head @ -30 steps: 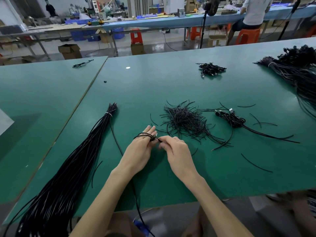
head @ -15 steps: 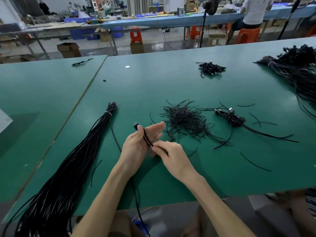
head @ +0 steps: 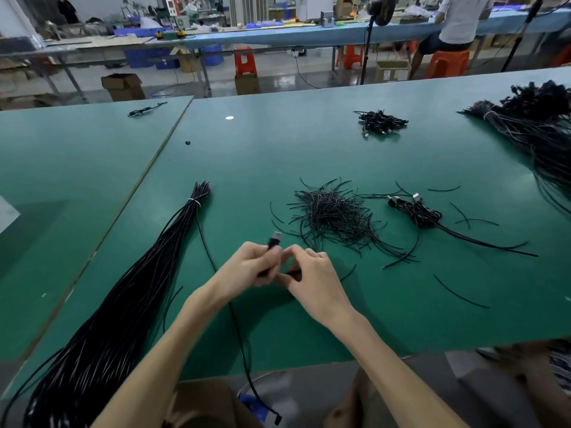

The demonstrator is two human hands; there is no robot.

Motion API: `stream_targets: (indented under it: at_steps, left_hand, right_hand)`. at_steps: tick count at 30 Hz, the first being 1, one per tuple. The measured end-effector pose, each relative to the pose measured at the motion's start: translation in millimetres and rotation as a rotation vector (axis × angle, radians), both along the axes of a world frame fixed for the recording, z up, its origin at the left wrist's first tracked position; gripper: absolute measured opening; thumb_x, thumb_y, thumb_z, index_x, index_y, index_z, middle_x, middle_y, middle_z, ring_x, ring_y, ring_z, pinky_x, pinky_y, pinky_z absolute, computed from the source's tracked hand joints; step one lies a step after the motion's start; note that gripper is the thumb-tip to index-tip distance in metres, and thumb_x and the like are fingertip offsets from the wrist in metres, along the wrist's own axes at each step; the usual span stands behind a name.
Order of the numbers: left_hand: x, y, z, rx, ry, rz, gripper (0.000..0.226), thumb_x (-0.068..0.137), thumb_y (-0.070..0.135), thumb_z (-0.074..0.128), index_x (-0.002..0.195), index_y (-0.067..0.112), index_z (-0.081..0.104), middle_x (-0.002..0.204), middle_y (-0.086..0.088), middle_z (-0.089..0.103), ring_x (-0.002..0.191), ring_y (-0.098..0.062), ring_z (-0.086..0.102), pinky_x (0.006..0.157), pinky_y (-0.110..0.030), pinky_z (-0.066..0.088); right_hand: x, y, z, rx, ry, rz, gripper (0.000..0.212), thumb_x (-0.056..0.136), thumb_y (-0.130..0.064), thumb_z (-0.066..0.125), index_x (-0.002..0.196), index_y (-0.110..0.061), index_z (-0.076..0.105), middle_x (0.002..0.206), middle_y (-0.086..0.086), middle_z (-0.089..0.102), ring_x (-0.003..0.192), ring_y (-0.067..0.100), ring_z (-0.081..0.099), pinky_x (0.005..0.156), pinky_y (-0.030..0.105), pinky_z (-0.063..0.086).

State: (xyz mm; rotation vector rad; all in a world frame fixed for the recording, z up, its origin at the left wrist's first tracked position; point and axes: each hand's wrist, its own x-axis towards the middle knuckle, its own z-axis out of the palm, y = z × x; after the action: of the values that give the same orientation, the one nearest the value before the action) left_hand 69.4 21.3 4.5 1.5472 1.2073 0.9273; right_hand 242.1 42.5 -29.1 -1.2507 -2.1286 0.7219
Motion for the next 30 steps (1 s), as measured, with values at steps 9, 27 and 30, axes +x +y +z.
stream_targets:
  at_steps: [9, 27, 30]
  left_hand:
    - [-0.9, -3.7, -2.3, 0.41, 0.991, -0.009, 0.027, 0.102, 0.017, 0.051, 0.076, 0.016, 0.048, 0.08, -0.003, 0.065, 0.08, -0.03, 0.06, 0.076, -0.038, 0.048]
    - [24.8, -0.5, -5.8, 0.186, -0.043, 0.463, 0.029, 0.109, 0.029, 0.045, 0.122, 0.019, 0.069, 0.137, 0.013, 0.065, 0.131, 0.003, 0.054, 0.113, -0.02, 0.04]
    - [30.0, 4.1, 0.0, 0.15, -0.421, 0.452, 0.043, 0.109, 0.032, 0.04, 0.133, 0.004, 0.064, 0.133, -0.004, 0.069, 0.129, -0.017, 0.062, 0.111, -0.031, 0.047]
  right_hand:
    - [-5.4, -6.9, 2.6, 0.423, -0.129, -0.11, 0.031, 0.077, 0.002, 0.079, 0.101, -0.014, 0.071, 0.087, -0.003, 0.07, 0.092, 0.02, 0.053, 0.091, 0.029, 0.036]
    - [-4.8, -12.3, 7.4, 0.407, 0.136, -0.045, 0.007, 0.104, -0.014, 0.058, 0.108, -0.009, 0.062, 0.09, 0.0, 0.071, 0.09, 0.011, 0.051, 0.086, 0.024, 0.041]
    - [-3.8, -13.4, 7.0, 0.345, 0.061, 0.048, 0.015, 0.106, -0.018, 0.053, 0.104, -0.01, 0.066, 0.083, 0.001, 0.068, 0.08, 0.015, 0.054, 0.082, 0.03, 0.045]
